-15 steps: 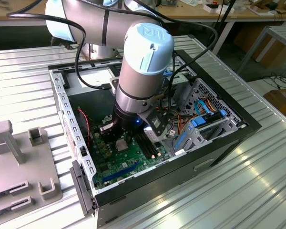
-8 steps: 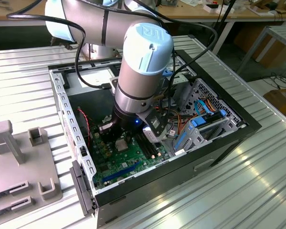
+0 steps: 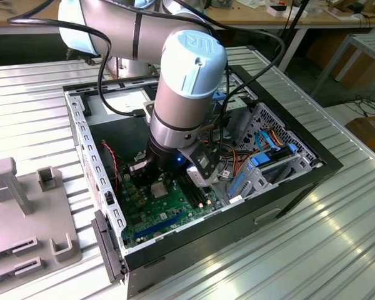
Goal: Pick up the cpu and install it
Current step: 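Place the cpu into insertion slot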
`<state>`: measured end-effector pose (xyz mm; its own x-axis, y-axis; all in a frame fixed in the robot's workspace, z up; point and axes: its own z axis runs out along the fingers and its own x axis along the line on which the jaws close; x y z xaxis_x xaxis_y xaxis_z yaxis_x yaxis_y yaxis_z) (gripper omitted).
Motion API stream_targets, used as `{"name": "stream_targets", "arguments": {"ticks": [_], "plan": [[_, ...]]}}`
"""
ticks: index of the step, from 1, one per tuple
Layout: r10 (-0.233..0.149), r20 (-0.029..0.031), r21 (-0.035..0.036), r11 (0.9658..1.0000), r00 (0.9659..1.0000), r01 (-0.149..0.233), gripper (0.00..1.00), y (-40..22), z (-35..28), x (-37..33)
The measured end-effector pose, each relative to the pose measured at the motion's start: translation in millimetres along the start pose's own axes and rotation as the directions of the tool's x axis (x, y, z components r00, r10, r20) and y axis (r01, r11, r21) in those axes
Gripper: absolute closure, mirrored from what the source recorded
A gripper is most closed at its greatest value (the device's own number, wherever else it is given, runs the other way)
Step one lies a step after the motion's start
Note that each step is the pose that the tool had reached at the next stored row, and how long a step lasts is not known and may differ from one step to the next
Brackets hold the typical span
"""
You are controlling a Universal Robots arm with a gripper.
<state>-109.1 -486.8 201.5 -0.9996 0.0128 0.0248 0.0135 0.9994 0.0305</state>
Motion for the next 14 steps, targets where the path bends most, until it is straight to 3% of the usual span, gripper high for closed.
{"name": "stream_targets", "arguments": {"ticks": [14], "plan": [[-0.014,-0.0003,0.0003,0.9999,0.9999,0.014,0.45,0.0,0.1,-1.8]]}}
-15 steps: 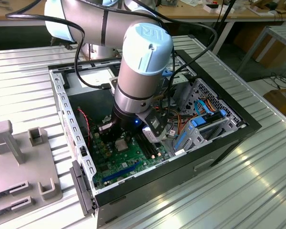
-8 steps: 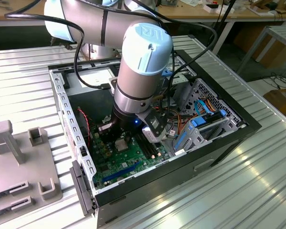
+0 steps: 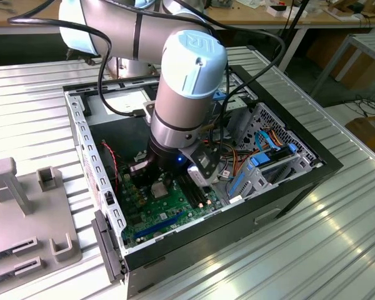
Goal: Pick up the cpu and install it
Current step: 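Place the cpu into insertion slot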
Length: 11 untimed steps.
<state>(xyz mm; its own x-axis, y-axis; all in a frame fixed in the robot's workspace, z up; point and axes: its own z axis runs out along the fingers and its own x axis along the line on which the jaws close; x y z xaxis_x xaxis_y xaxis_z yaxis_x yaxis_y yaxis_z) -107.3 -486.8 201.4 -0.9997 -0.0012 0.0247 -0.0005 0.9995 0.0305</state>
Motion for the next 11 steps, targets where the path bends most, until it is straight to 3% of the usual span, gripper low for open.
{"name": "stream_targets", "arguments": {"ticks": [11], "plan": [[-0.007,-0.0003,0.0004,1.0,1.0,0.007,0.45,-0.1,1.8,-0.7]]}}
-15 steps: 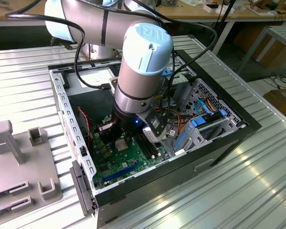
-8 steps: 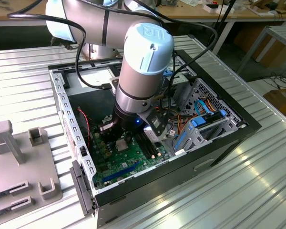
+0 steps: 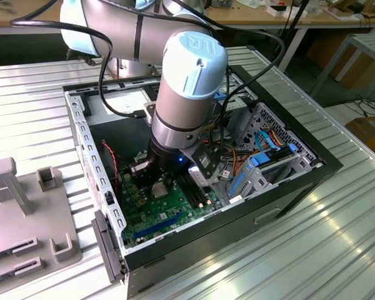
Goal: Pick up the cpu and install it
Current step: 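Place the cpu into insertion slot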
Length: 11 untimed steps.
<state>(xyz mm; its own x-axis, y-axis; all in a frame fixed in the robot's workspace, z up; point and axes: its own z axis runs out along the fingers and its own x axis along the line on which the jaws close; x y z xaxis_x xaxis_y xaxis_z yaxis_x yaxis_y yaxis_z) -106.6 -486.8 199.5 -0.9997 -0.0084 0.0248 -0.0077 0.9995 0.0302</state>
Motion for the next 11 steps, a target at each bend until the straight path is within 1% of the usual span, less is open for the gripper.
{"name": "stream_targets", "arguments": {"ticks": [11], "plan": [[0.0,-0.0001,0.0,1.0,1.0,0.0,0.45,0.0,0.6,2.2]]}}
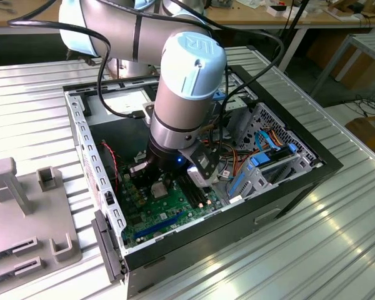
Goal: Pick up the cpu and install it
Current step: 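Place the cpu into insertion slot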
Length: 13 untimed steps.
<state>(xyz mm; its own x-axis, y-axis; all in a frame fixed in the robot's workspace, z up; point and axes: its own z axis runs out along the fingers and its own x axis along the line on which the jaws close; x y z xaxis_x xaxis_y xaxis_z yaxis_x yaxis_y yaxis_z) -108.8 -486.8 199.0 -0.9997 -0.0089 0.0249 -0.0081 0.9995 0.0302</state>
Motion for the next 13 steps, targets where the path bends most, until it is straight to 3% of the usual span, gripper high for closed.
{"name": "stream_targets", "arguments": {"ticks": [13], "plan": [[0.008,0.0003,-0.0003,1.0,1.0,-0.008,0.45,0.1,-3.5,-2.7]]}}
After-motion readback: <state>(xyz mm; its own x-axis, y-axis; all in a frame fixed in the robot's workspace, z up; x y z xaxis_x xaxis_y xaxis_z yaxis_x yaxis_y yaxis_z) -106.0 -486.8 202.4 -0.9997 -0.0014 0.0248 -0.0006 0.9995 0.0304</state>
